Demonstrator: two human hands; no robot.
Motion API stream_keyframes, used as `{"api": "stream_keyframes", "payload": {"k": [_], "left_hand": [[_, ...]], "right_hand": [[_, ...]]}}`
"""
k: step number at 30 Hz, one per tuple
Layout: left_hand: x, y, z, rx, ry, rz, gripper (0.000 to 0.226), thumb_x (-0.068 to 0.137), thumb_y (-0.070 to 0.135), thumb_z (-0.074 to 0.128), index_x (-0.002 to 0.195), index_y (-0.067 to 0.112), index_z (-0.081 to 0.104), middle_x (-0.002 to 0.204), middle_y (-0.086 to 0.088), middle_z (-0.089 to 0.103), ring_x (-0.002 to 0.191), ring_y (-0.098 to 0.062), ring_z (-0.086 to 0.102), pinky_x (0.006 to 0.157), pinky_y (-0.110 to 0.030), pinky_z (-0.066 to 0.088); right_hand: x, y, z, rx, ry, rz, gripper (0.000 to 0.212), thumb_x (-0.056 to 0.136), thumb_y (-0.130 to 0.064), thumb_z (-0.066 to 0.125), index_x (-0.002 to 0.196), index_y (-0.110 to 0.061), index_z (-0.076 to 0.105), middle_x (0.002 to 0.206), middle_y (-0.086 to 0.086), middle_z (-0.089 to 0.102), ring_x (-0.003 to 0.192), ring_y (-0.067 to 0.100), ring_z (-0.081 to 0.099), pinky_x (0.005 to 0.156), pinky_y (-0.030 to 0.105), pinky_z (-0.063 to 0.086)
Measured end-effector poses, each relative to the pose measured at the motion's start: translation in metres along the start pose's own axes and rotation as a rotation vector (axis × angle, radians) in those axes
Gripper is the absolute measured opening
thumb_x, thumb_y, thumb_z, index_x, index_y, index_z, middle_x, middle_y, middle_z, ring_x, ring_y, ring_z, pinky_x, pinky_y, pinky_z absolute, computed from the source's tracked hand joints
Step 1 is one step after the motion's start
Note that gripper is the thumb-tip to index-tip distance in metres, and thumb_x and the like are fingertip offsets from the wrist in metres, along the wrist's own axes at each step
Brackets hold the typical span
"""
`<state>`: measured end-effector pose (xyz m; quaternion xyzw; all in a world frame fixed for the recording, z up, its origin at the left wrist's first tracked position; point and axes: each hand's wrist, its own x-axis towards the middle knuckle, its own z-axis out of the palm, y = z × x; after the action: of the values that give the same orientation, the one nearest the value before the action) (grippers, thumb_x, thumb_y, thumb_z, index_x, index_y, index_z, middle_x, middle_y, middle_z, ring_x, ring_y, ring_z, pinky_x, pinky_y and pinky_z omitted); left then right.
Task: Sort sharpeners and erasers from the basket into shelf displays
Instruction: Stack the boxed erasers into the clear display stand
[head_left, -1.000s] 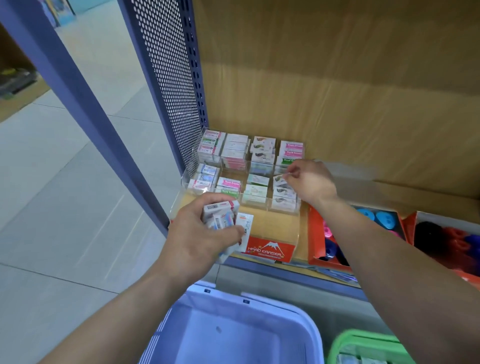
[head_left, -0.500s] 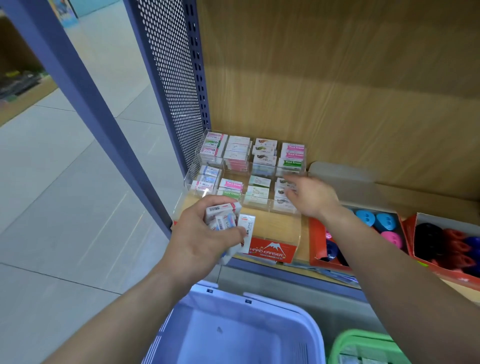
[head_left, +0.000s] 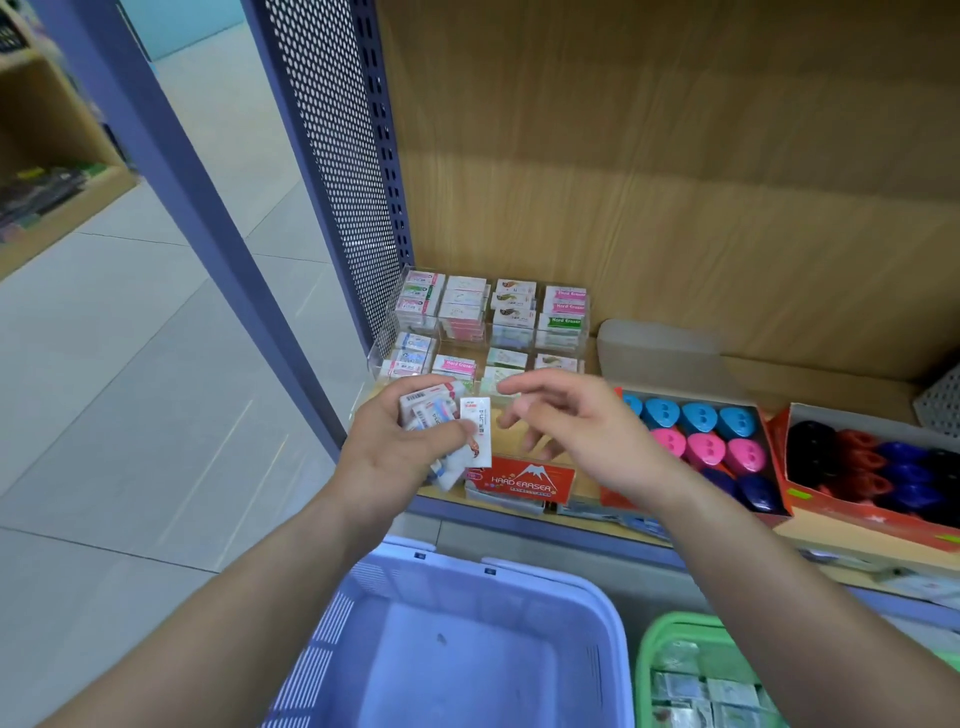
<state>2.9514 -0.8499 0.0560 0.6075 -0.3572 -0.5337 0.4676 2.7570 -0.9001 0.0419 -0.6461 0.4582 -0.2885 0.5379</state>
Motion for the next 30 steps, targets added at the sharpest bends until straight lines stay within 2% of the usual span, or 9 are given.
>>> {"api": "stream_keyframes", "payload": {"k": [5,11,14,16,18,21,24,27,30], "left_hand": [[-0.005,-0.002,0.005,0.024,-0.067,0.019,0.039,0.081,0.0,0.078,0.114,0.017,0.068,0.103,-0.016,0.074,0.092,-0.034,0.073,0.076,-0.044,0.06],[-0.006,-0.001,0.004,0.013,-0.06,0.003,0.038,0.08,0.003,0.081,0.113,0.019,0.069,0.1,-0.013,0.076,0.086,-0.028,0.073,0.075,-0.044,0.058],[-0.004,-0.004,0.003,0.049,-0.04,-0.011,0.036,0.081,0.009,0.082,0.113,0.021,0.07,0.099,-0.013,0.075,0.084,-0.03,0.073,0.059,-0.035,0.058],[-0.002,-0.007,0.002,0.08,-0.039,-0.02,0.035,0.082,0.012,0.082,0.113,0.022,0.069,0.091,-0.011,0.073,0.077,-0.026,0.071,0.044,-0.025,0.049],[0.0,-0.01,0.001,0.104,-0.049,-0.024,0.033,0.083,0.014,0.082,0.112,0.023,0.069,0.089,-0.008,0.072,0.077,-0.025,0.072,0.046,-0.025,0.049],[0.004,-0.015,0.002,0.128,-0.064,-0.011,0.031,0.082,0.013,0.082,0.109,0.024,0.07,0.092,-0.013,0.073,0.086,-0.035,0.074,0.061,-0.037,0.06],[0.008,-0.018,0.002,0.155,-0.085,0.007,0.029,0.082,0.013,0.082,0.106,0.026,0.071,0.092,-0.014,0.073,0.086,-0.037,0.072,0.066,-0.04,0.059],[0.011,-0.021,0.002,0.159,-0.101,0.015,0.027,0.082,0.013,0.082,0.103,0.027,0.071,0.091,-0.013,0.073,0.08,-0.03,0.072,0.065,-0.037,0.058],[0.015,-0.024,0.003,0.143,-0.096,0.003,0.027,0.08,0.015,0.084,0.101,0.028,0.073,0.092,-0.011,0.073,0.083,-0.029,0.072,0.074,-0.048,0.063]], "right_hand": [[-0.01,-0.012,0.015,0.075,-0.002,-0.001,0.022,0.095,-0.015,0.069,0.116,-0.017,0.068,0.091,0.008,0.068,0.072,0.016,0.066,0.069,0.031,0.058],[-0.018,-0.001,0.01,0.235,0.069,0.075,0.016,0.092,0.001,0.068,0.106,-0.003,0.059,0.089,0.011,0.067,0.07,0.027,0.073,0.067,0.034,0.061],[-0.022,0.01,0.002,0.256,0.086,0.088,0.024,0.093,0.002,0.065,0.111,-0.013,0.065,0.093,0.008,0.068,0.082,0.03,0.076,0.074,0.035,0.063],[-0.022,0.019,-0.008,0.228,0.123,0.102,0.021,0.093,0.001,0.066,0.107,-0.014,0.07,0.105,0.015,0.065,0.085,0.029,0.076,0.074,0.034,0.064],[-0.018,0.028,-0.022,0.15,0.202,0.129,0.014,0.091,-0.002,0.07,0.1,-0.012,0.071,0.107,0.016,0.067,0.082,0.026,0.076,0.069,0.032,0.063],[-0.003,0.043,-0.046,-0.058,0.359,0.143,0.009,0.089,-0.009,0.074,0.095,-0.015,0.071,0.095,0.01,0.072,0.066,0.015,0.072,0.06,0.032,0.058],[0.027,0.051,-0.063,-0.256,0.466,0.101,0.007,0.088,-0.017,0.075,0.089,-0.023,0.07,0.085,-0.003,0.071,0.068,0.007,0.067,0.065,0.029,0.055],[0.066,0.056,-0.067,-0.499,0.448,0.021,0.008,0.089,-0.022,0.074,0.087,-0.027,0.068,0.085,-0.013,0.067,0.083,0.006,0.064,0.075,0.028,0.052],[0.098,0.066,-0.064,-0.685,0.31,0.045,0.005,0.093,-0.024,0.065,0.094,-0.029,0.066,0.086,-0.013,0.064,0.087,0.014,0.064,0.077,0.033,0.054]]}}
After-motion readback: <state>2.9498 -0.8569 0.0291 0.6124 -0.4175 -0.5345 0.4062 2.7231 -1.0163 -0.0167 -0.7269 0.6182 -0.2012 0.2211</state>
